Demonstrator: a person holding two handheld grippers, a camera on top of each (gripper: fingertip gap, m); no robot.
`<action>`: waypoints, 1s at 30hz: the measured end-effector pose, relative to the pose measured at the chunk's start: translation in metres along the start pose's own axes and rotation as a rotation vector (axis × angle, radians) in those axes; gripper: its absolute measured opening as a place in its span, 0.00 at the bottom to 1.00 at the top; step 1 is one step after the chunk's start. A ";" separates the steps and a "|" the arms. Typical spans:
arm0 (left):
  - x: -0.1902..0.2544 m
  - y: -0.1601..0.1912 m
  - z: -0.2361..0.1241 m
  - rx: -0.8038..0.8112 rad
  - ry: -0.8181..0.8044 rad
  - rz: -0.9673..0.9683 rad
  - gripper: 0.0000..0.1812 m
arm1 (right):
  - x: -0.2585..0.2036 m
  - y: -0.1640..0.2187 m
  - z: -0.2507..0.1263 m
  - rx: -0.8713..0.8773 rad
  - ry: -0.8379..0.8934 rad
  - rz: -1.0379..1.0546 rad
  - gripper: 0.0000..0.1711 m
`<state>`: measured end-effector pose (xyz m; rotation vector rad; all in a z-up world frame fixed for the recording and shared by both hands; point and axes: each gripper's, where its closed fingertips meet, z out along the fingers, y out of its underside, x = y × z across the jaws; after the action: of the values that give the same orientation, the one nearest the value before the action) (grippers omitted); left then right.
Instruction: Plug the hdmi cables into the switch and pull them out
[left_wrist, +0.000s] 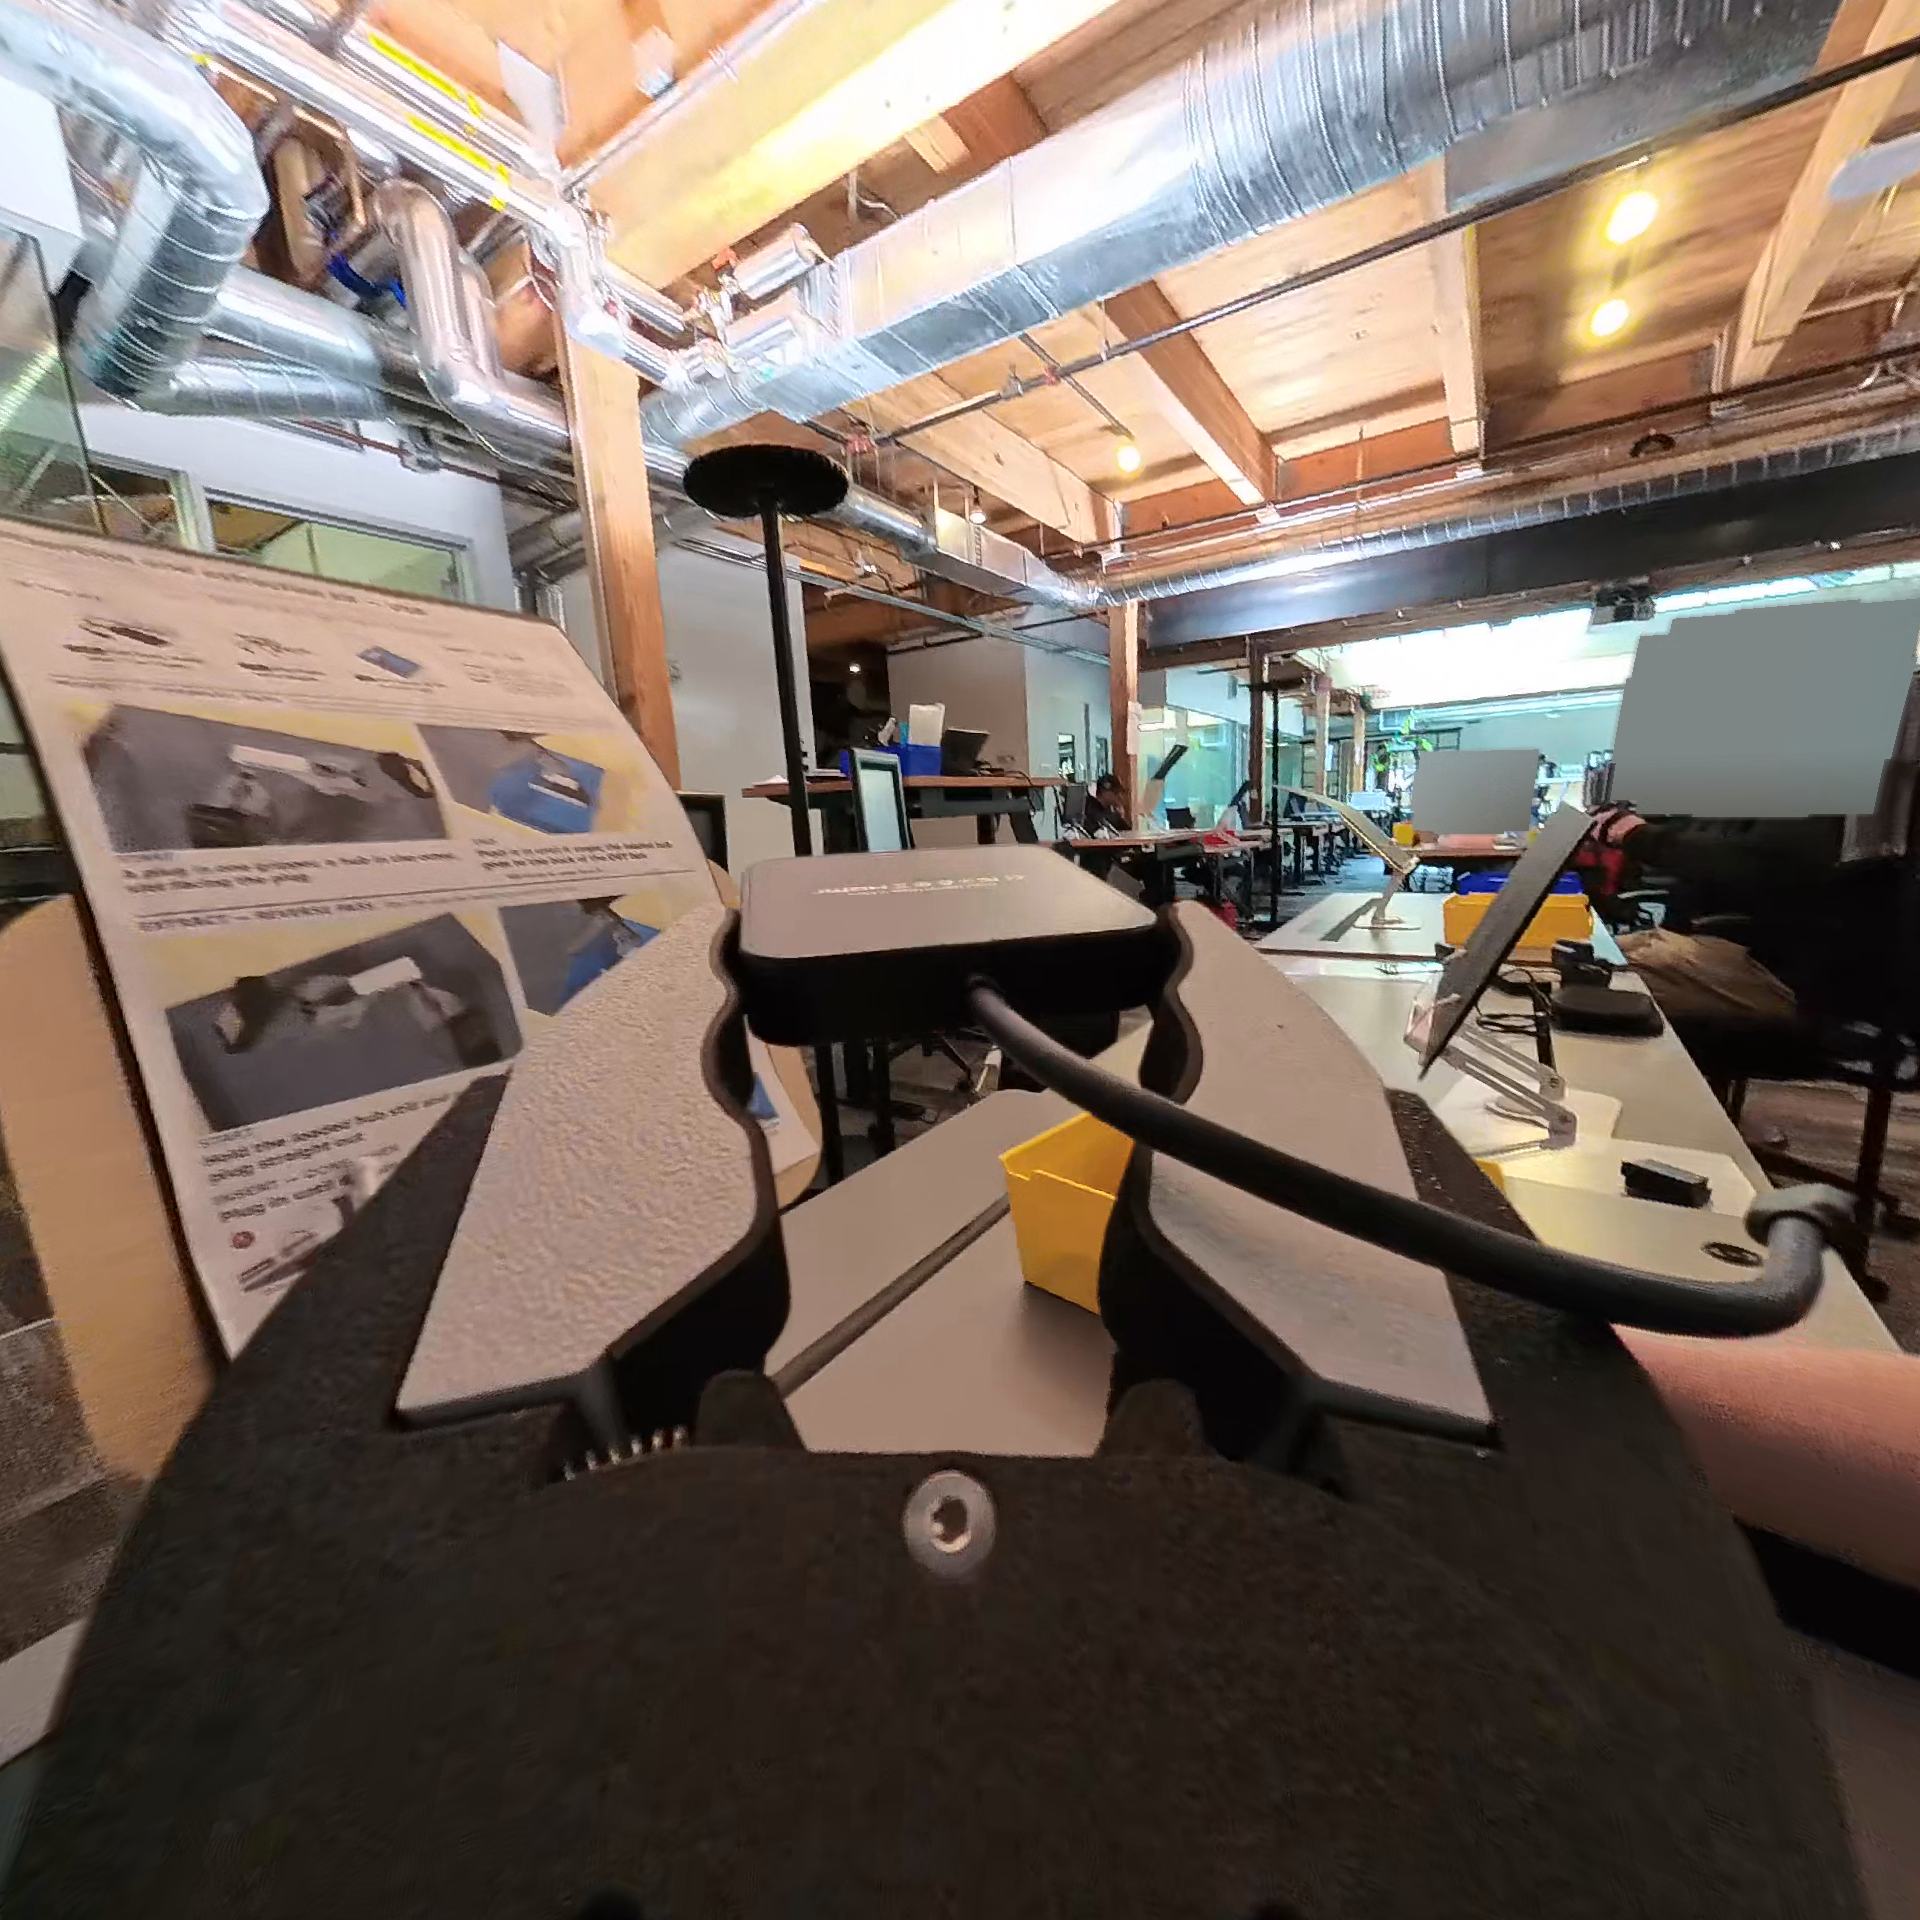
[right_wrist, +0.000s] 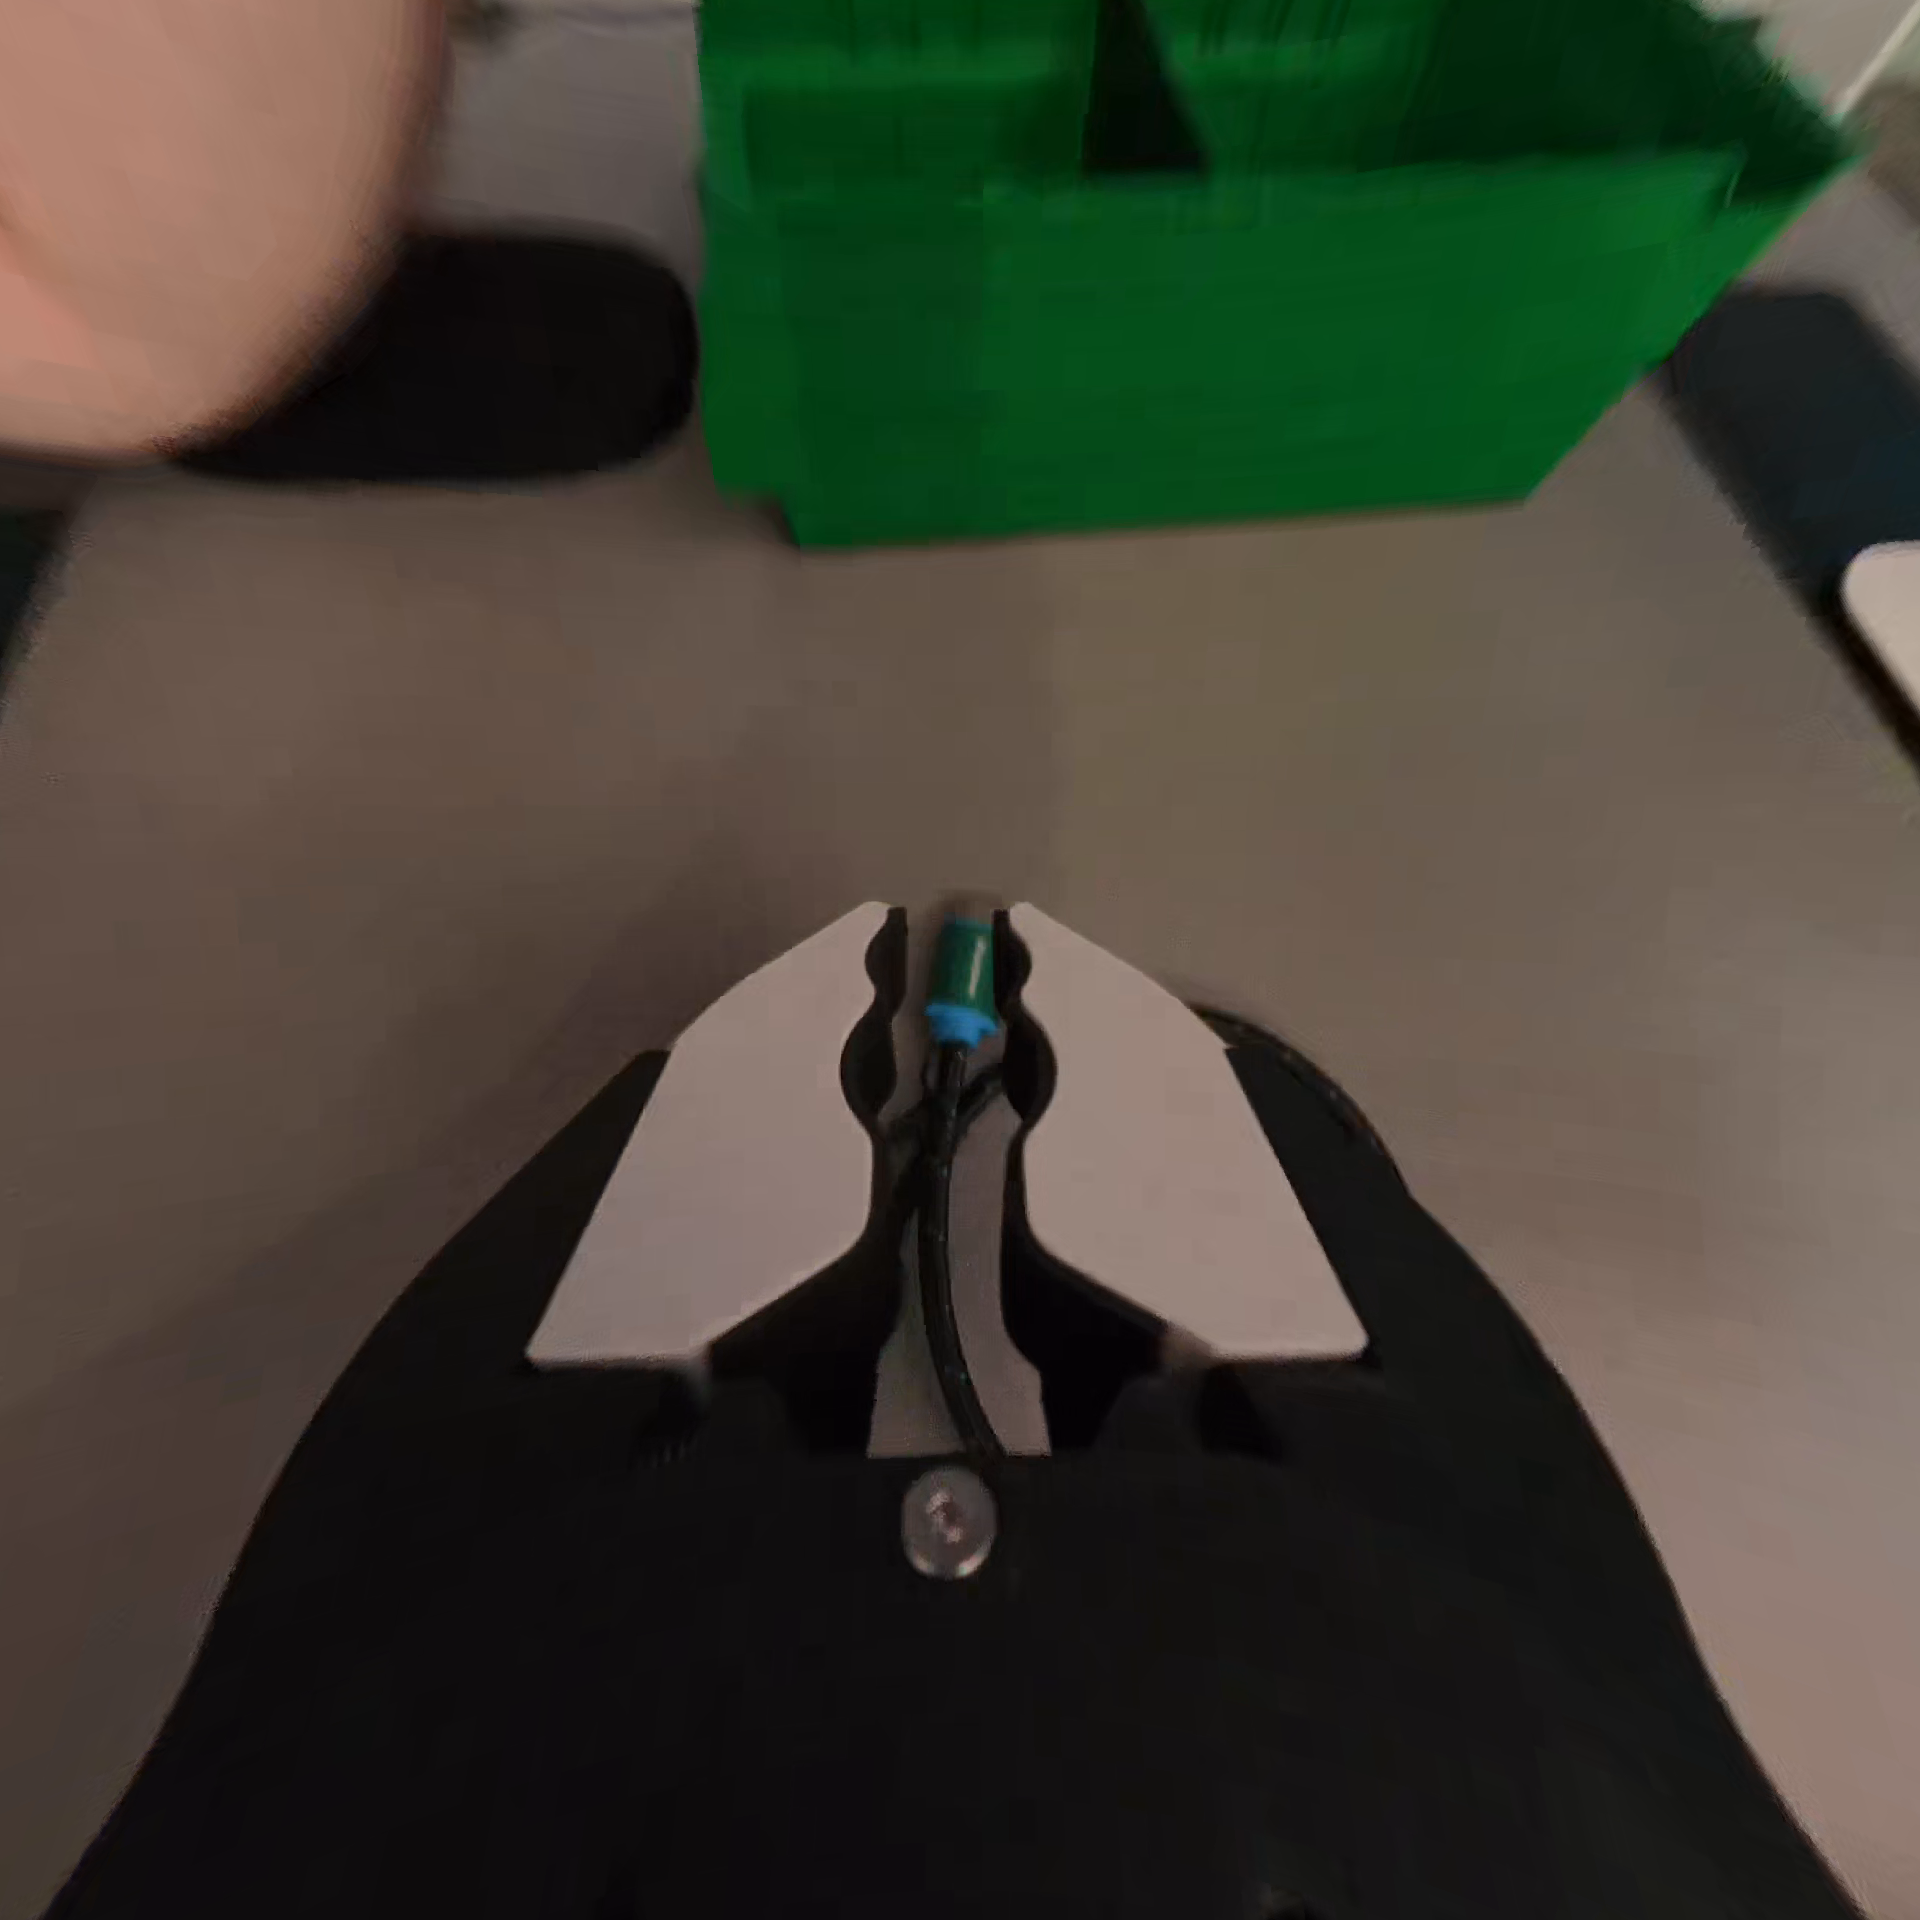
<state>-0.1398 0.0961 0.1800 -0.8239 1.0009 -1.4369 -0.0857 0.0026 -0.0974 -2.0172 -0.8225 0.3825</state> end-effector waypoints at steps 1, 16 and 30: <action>-0.002 -0.001 -0.002 0.002 -0.009 0.006 0.41 | 0.000 0.009 0.007 -0.047 0.009 -0.004 0.08; 0.005 0.008 0.007 -0.027 0.009 0.020 0.41 | 0.001 0.053 0.031 -0.190 -0.034 0.160 0.07; 0.017 0.042 0.023 -0.116 0.043 0.100 0.41 | 0.026 -0.036 -0.039 0.064 0.123 0.116 0.06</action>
<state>-0.1040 0.0762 0.1501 -0.8182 1.1514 -1.3257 -0.0596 0.0088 -0.0450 -2.0128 -0.6123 0.3422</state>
